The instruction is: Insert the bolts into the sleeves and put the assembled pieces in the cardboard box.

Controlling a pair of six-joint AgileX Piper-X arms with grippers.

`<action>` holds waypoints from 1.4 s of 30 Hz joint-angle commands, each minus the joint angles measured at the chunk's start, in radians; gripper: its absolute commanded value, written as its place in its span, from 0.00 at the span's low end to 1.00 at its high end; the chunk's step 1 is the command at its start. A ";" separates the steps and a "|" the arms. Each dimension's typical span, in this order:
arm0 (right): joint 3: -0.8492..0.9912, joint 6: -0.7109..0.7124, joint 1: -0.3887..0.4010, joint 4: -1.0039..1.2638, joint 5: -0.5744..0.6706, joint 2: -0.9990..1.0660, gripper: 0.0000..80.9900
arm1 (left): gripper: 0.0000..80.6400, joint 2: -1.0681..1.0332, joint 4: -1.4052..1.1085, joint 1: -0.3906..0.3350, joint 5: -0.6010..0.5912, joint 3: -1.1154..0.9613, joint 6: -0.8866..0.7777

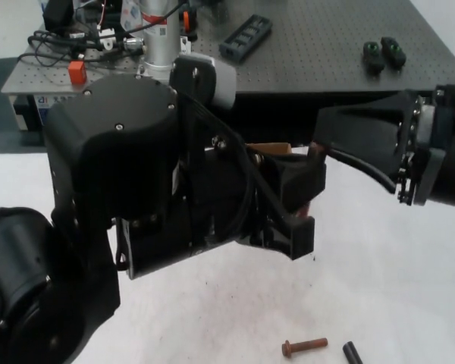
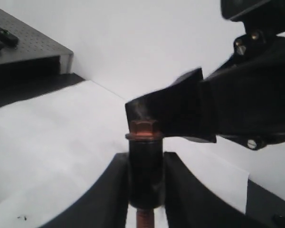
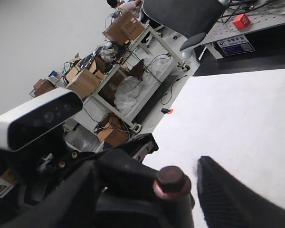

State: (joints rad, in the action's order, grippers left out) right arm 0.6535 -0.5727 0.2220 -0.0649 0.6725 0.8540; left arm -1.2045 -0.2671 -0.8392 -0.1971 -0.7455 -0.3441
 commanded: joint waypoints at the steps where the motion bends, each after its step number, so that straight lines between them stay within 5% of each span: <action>1: 0.001 0.014 -0.016 -0.001 0.019 -0.013 0.59 | 0.01 0.013 -0.028 -0.004 -0.035 -0.009 0.037; 5: 0.001 0.046 -0.111 -0.108 0.011 -0.071 0.59 | 0.01 -0.034 -0.013 0.034 0.106 -0.030 -0.078; 12: 0.001 0.258 -0.256 -0.487 -0.099 -0.131 0.59 | 0.01 -0.387 0.232 0.195 0.121 -0.382 -0.097; 22: 0.001 0.459 -0.271 -0.800 -0.428 -0.094 0.53 | 0.01 -0.990 0.765 0.268 0.115 -1.131 0.017; 28: 0.001 0.507 -0.221 -0.837 -0.507 0.086 0.53 | 0.01 -1.189 0.922 0.294 0.073 -1.378 0.016; 35: 0.001 0.522 -0.104 -0.746 -0.508 0.389 0.53 | 0.01 -1.219 0.970 0.298 0.073 -1.389 0.016; 42: 0.005 0.525 -0.008 -0.661 -0.610 0.608 0.47 | 0.32 -1.221 0.977 0.298 0.073 -1.389 0.016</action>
State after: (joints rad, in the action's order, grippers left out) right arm 0.6535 -0.0551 0.1837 -0.7915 0.1280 1.3982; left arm -2.4334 0.7071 -0.5411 -0.1250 -2.1180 -0.3340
